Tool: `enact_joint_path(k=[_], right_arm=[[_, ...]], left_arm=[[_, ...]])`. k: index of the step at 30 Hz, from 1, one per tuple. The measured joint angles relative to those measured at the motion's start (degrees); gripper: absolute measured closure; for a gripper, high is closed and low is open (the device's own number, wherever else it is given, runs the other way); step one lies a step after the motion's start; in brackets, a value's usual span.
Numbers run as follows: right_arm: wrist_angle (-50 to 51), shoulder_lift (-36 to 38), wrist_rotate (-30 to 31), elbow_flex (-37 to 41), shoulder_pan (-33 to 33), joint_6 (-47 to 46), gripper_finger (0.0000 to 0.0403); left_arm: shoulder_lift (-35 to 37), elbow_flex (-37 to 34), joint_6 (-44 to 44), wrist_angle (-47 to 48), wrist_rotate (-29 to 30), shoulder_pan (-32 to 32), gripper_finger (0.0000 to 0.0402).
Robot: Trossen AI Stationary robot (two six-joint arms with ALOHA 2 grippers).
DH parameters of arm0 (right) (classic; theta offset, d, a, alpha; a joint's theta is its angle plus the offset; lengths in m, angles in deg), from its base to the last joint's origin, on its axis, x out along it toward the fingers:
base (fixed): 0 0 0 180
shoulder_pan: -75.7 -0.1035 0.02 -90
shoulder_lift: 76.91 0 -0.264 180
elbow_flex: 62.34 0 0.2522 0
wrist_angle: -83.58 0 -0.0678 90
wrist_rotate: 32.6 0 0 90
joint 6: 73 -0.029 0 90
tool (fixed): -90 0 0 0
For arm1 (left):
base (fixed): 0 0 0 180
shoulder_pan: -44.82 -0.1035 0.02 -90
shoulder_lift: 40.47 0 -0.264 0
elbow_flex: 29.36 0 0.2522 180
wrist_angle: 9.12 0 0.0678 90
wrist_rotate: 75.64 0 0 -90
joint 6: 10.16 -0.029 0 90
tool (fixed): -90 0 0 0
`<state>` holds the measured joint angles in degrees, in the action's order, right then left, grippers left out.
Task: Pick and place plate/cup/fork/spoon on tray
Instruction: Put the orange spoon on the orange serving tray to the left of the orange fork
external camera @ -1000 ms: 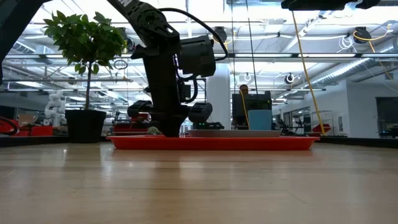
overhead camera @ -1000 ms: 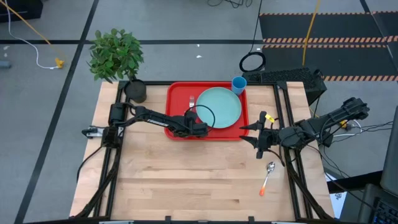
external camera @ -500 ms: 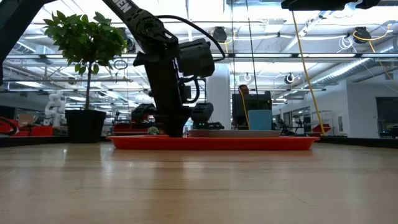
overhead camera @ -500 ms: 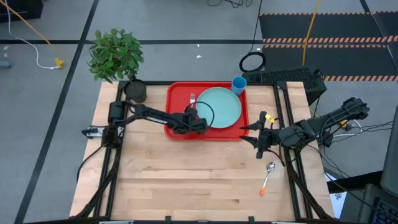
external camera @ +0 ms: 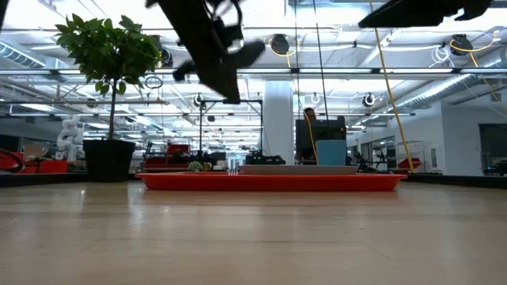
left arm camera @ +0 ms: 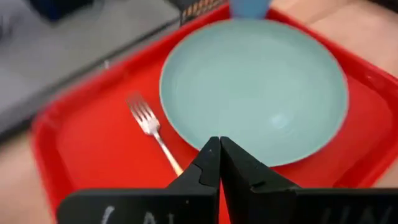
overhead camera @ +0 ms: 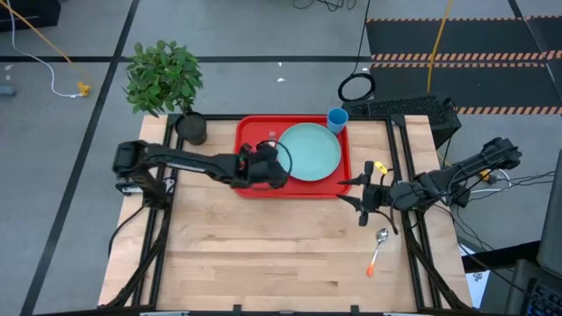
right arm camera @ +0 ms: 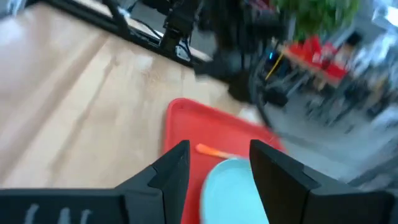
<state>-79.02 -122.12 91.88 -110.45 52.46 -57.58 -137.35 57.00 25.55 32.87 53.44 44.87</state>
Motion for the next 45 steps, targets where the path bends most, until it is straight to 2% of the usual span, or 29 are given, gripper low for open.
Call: enact_joint_path(k=[6,10,11,14,17,23,28,33,39,45], right_arm=[[3.9,0.0,-0.9,1.3,0.0,-24.7,0.0243],[11.4,-0.1,-9.0,1.4,-1.4,-42.5,0.0243],[12.6,-0.3,-9.2,1.4,-2.1,-47.8,0.0243],[17.3,-0.9,-9.0,1.4,-4.4,-61.4,0.0243],[19.8,-2.4,-10.1,1.4,-6.7,-70.7,0.0243],[25.0,-7.2,-21.4,1.4,-11.8,-87.9,0.0243],[31.6,-9.9,-28.5,1.4,-17.3,-108.1,0.0243],[32.3,-10.2,-32.2,1.4,-22.4,-120.3,0.0243],[31.9,-11.7,-37.6,1.3,-26.9,-128.7,0.0243],[34.7,-15.7,-37.5,1.3,-28.3,-134.5,0.0243]], left_arm=[[6.2,0.0,-16.8,-3.3,1.1,0.2,0.0383],[7.7,0.0,-24.0,-4.8,-3.7,-0.3,0.0391],[7.8,0.0,-25.0,-4.4,-4.2,-0.2,0.0395],[7.9,0.0,-25.9,-4.1,-4.7,-0.2,0.0398],[7.8,0.0,-26.9,-3.9,-4.7,-0.5,0.0386],[7.9,0.0,-26.6,-3.5,-6.4,-0.5,0.0372],[7.8,0.0,-24.7,-3.5,-8.2,-0.5,0.0371],[7.8,-0.6,-23.7,-3.9,-8.3,0.5,0.0371],[7.8,-1.4,-24.6,-4.5,-8.5,0.8,0.0371],[7.8,-1.4,-24.6,-4.5,-9.1,0.8,0.0371]])
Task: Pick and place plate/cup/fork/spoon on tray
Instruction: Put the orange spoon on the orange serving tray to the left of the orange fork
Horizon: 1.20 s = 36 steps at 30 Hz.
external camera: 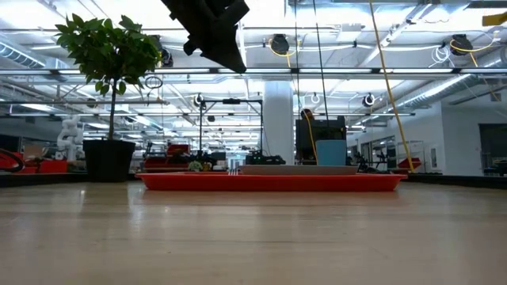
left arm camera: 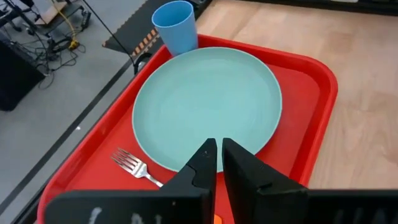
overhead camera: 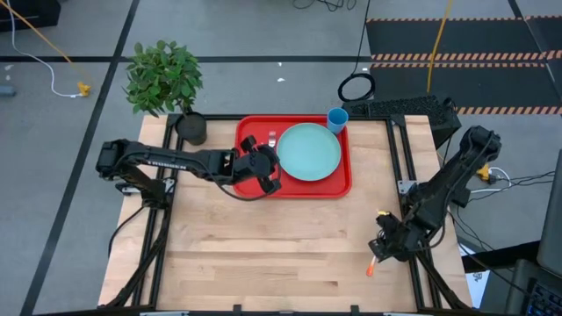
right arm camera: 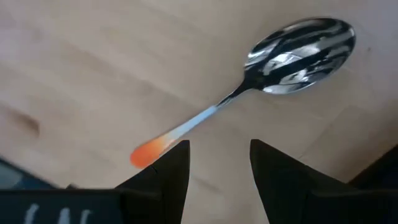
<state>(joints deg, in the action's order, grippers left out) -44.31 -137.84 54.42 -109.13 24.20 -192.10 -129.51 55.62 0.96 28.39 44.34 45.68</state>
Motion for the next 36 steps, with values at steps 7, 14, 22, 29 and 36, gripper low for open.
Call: enact_joint_path(k=[7,14,22,29,36], right_arm=[[-1.2,-5.9,0.2,0.0,0.0,-2.7,0.0243],[-4.0,-9.8,6.5,0.0,1.6,-3.1,0.0243],[-5.1,-13.0,6.6,-0.2,5.4,2.0,0.0259],[-5.2,-13.1,8.3,-0.1,6.4,2.6,0.0281],[-3.6,-13.1,11.9,-0.1,6.5,0.2,0.0314]], left_arm=[[0.0,0.0,-0.1,0.0,0.0,0.0,0.0371],[0.0,0.0,-0.3,0.0,0.0,0.0,0.0371],[0.0,0.0,-0.5,0.0,-0.1,0.0,0.0371],[0.0,0.0,-0.5,0.0,-0.1,0.0,0.0371],[0.0,0.0,-0.4,-0.2,-0.1,0.0,0.0371]])
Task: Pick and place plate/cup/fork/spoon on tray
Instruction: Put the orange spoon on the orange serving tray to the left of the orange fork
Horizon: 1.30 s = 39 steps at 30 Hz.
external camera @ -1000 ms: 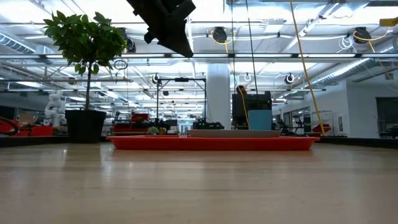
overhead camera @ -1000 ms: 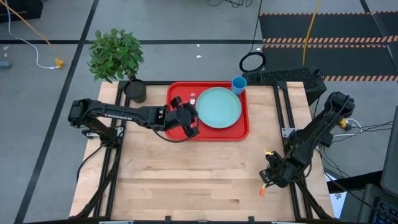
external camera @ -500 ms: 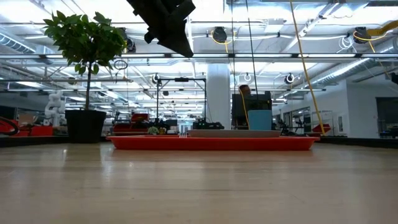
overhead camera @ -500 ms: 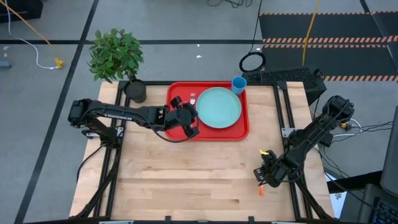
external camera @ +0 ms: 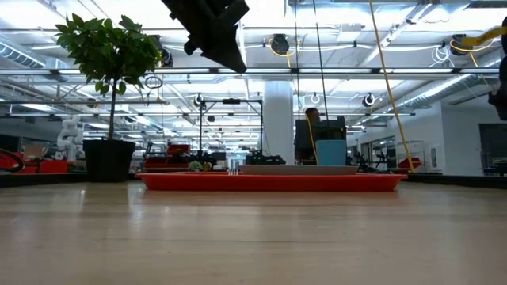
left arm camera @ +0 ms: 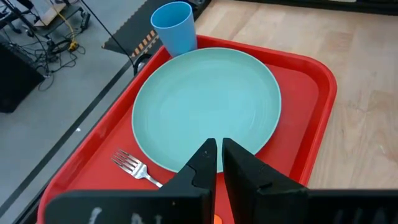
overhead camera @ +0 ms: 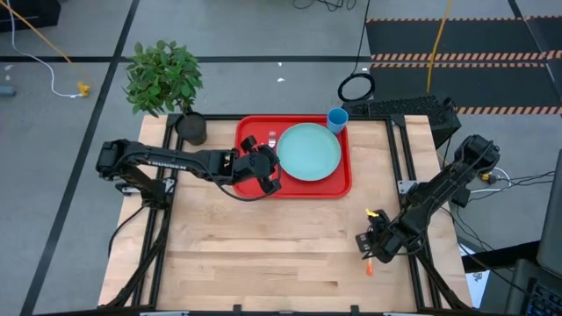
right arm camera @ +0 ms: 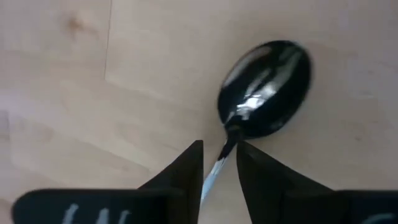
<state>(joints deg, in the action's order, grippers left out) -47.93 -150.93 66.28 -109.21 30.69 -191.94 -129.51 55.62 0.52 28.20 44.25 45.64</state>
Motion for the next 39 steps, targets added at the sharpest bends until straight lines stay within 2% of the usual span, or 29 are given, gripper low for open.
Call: enact_joint_path(k=[6,9,12,24,39], right_arm=[[3.1,0.0,2.9,0.0,0.1,-1.4,0.0356],[4.4,-0.3,10.1,0.3,0.3,0.3,0.038],[4.0,-0.8,13.8,0.3,0.5,1.2,0.0398],[2.3,-2.4,12.7,0.1,4.0,8.7,0.0402],[-0.9,-2.4,12.0,0.1,4.6,15.5,0.0403]], left_arm=[[0.0,0.0,0.0,-0.8,0.0,0.0,0.0371],[0.0,0.0,-0.3,-0.8,0.0,0.0,0.0371],[0.0,0.0,-0.3,-0.8,0.0,0.0,0.0371],[0.0,0.0,-0.5,-0.7,0.0,0.1,0.0371],[0.0,0.0,0.0,-0.7,-0.5,0.8,0.0371]])
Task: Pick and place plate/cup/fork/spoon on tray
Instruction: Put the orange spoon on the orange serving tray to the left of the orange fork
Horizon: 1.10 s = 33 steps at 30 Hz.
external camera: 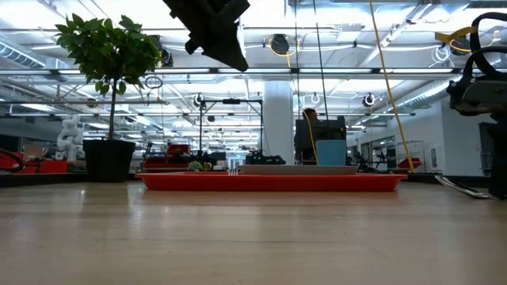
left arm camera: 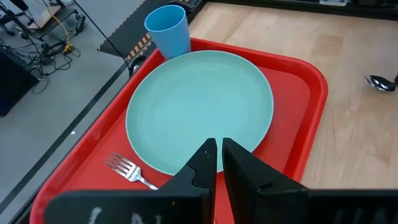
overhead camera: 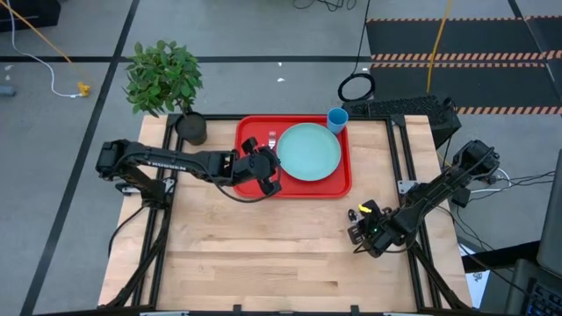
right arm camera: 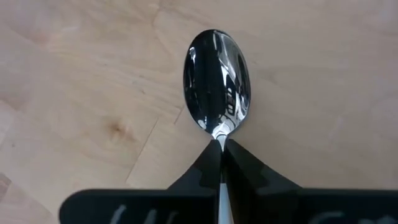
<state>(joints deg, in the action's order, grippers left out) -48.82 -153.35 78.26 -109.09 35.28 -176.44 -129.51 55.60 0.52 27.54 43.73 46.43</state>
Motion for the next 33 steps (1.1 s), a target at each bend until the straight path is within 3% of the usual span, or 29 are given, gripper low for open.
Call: enact_joint_path(k=[7,17,25,33], right_arm=[[-0.7,0.0,-0.1,0.0,0.0,3.3,0.0392],[-0.6,0.4,-3.1,-0.2,0.0,3.9,0.0302],[5.2,1.8,-5.7,-3.2,-0.1,6.5,0.0297],[4.3,1.8,-7.6,-4.1,1.6,11.4,0.0297]], left_arm=[[0.0,0.0,0.1,-0.3,0.0,0.0,0.0371],[0.0,0.0,0.1,-0.5,0.0,0.0,0.0371],[0.0,0.0,0.3,-0.5,0.0,0.0,0.0371],[0.0,0.0,0.6,-0.8,0.0,0.0,0.0371]])
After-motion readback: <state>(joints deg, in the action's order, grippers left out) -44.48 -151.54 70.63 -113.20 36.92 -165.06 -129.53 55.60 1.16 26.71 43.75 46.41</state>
